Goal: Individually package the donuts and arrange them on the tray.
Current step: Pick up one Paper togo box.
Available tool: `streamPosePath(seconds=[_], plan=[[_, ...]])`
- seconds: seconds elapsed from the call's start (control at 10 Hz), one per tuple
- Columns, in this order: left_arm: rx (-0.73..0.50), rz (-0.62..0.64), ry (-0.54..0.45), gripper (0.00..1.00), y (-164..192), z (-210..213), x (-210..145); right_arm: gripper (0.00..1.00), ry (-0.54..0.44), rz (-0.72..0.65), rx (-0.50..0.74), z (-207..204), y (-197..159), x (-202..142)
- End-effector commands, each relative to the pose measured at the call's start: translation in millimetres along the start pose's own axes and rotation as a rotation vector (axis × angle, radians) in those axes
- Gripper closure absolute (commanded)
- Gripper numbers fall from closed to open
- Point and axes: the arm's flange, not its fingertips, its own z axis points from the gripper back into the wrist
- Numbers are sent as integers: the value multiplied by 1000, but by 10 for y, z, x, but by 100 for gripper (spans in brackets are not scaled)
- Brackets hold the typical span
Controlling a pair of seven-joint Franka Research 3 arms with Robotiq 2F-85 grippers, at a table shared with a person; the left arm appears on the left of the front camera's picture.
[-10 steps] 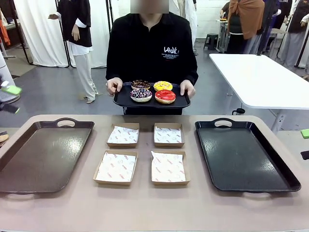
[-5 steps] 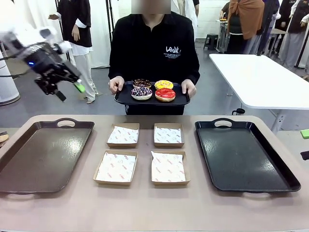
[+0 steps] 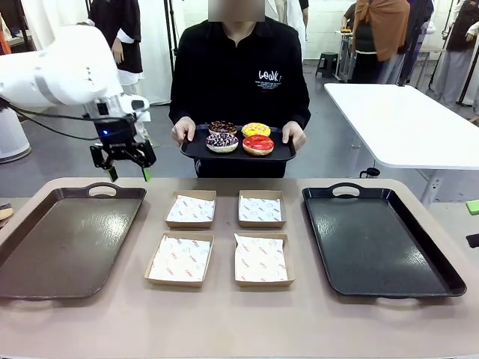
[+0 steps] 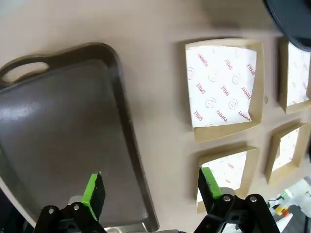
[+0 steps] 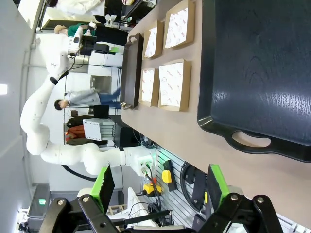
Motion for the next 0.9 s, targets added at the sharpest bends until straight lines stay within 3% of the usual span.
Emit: streamPosePath(seconds=[0.0, 0.6, 0.7, 0.8], plan=[[58, -43, -25, 0, -247, -212, 93, 0, -13, 7, 24, -1, 6, 23], [90, -84, -153, 0, -804, -676, 165, 0, -13, 7, 24, -1, 6, 23], [106, -96, -152, 0, -829, -708, 163, 0, -13, 7, 24, -1, 6, 23], [43, -99, -112, 0, -724, -609, 184, 0, -13, 7, 24, -1, 6, 23]])
